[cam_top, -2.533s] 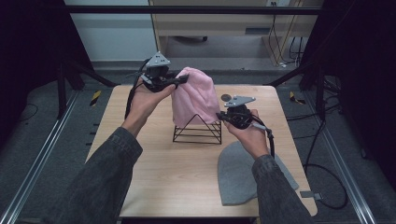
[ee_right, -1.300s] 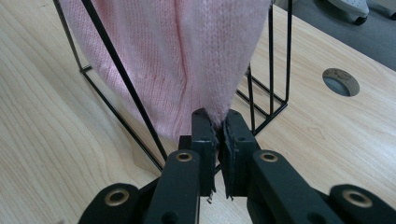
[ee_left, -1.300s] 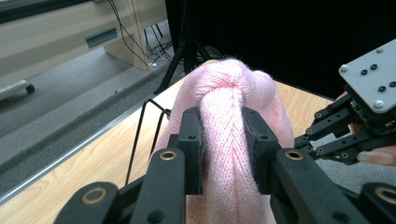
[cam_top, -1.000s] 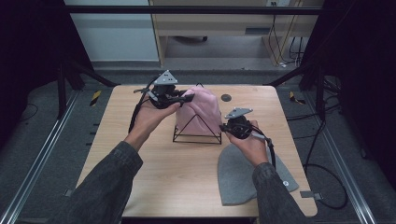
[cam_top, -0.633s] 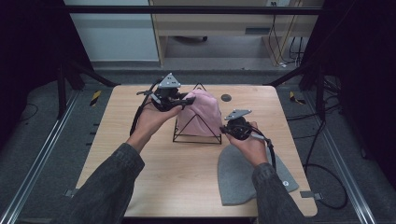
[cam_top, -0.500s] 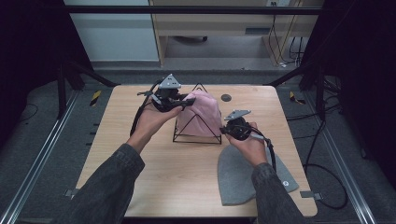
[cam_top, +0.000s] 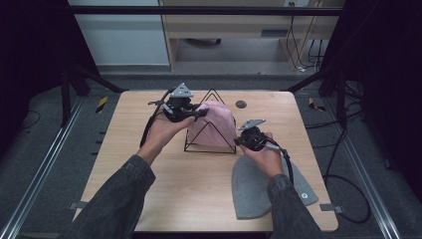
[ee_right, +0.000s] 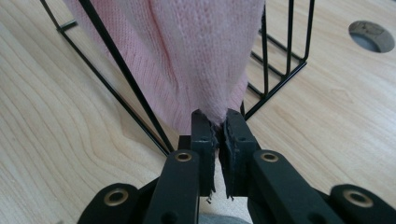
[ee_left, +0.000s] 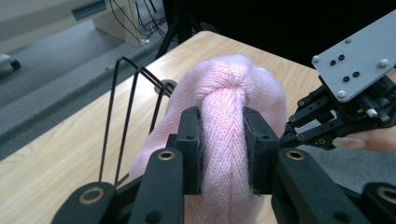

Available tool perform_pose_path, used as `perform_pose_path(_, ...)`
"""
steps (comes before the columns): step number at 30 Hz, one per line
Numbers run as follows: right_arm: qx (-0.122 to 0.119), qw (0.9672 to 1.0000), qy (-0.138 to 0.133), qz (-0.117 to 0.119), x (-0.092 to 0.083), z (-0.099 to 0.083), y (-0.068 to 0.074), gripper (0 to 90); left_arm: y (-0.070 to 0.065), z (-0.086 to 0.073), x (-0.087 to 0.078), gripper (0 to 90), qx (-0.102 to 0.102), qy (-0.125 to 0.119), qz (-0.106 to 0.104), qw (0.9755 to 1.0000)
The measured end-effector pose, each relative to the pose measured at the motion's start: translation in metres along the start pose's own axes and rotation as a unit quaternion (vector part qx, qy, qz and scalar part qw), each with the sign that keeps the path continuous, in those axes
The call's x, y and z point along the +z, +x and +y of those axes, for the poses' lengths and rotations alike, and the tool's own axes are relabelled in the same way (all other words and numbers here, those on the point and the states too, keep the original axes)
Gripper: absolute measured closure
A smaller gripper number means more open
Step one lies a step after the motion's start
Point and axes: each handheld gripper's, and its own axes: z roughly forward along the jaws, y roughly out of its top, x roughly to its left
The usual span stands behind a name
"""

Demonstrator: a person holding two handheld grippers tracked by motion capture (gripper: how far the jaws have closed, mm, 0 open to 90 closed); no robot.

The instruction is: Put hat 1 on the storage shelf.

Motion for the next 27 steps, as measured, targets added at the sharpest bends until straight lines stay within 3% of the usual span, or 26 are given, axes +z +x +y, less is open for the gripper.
perform_pose_path(10,0.002,1.0000,0.005,0.002,0.002,-0.004,-0.001,82.0,-0.003,0.001,0.004,68.2,-0.003,0.002,-0.009,0.9999)
perform_pose_path(17,0.010,0.9998,0.001,-0.014,-0.011,-0.006,-0.002,61.1,-0.007,0.002,0.008,58.8,-0.009,-0.006,-0.009,0.9999)
perform_pose_path(23,0.013,0.9996,-0.007,-0.025,-0.026,-0.008,-0.006,53.5,-0.009,0.003,0.008,57.4,-0.005,-0.010,-0.004,0.9999)
perform_pose_path(27,0.016,0.9993,-0.002,-0.033,-0.032,-0.012,-0.007,43.1,-0.011,0.005,0.003,48.2,0.000,-0.014,0.006,0.9999)
